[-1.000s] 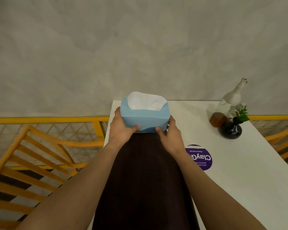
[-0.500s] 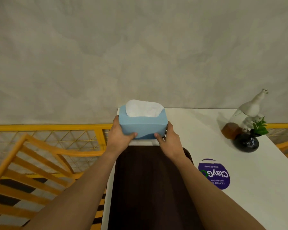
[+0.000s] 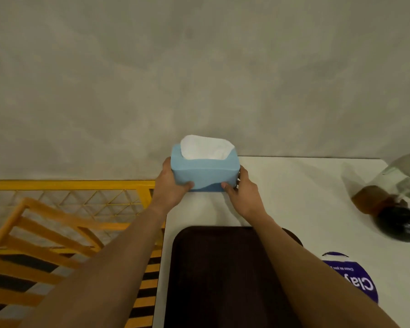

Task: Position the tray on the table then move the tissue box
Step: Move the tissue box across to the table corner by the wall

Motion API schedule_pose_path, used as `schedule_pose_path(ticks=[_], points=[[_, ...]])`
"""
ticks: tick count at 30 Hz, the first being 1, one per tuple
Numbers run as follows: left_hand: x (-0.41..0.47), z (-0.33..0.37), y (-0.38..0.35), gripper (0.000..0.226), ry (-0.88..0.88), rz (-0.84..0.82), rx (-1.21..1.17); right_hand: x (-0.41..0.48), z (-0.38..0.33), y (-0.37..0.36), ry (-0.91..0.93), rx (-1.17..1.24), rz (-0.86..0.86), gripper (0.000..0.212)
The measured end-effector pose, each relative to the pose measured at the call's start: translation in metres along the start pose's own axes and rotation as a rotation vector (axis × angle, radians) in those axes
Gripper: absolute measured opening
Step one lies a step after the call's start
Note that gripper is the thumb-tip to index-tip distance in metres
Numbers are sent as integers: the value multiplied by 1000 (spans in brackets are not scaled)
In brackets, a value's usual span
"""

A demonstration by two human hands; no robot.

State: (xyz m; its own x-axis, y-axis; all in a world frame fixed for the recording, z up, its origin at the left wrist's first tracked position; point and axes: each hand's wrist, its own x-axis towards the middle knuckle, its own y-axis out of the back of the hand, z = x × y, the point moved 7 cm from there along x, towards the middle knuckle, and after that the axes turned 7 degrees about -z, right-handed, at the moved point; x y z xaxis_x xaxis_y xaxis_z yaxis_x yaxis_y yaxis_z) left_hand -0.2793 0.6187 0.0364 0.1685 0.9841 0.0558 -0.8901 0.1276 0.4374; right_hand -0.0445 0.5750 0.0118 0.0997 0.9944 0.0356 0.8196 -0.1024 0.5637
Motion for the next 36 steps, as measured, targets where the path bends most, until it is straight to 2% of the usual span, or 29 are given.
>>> schedule_pose_path(ticks=[9, 17, 36], points=[[27, -18, 0, 94, -13, 11, 2, 32, 14, -9, 8, 3, 17, 71], [48, -24, -6, 99, -18, -55, -16, 52, 15, -6, 23, -10, 8, 75], [49, -25, -12, 100, 1, -60, 8, 54, 21, -3, 31, -4, -43, 72]])
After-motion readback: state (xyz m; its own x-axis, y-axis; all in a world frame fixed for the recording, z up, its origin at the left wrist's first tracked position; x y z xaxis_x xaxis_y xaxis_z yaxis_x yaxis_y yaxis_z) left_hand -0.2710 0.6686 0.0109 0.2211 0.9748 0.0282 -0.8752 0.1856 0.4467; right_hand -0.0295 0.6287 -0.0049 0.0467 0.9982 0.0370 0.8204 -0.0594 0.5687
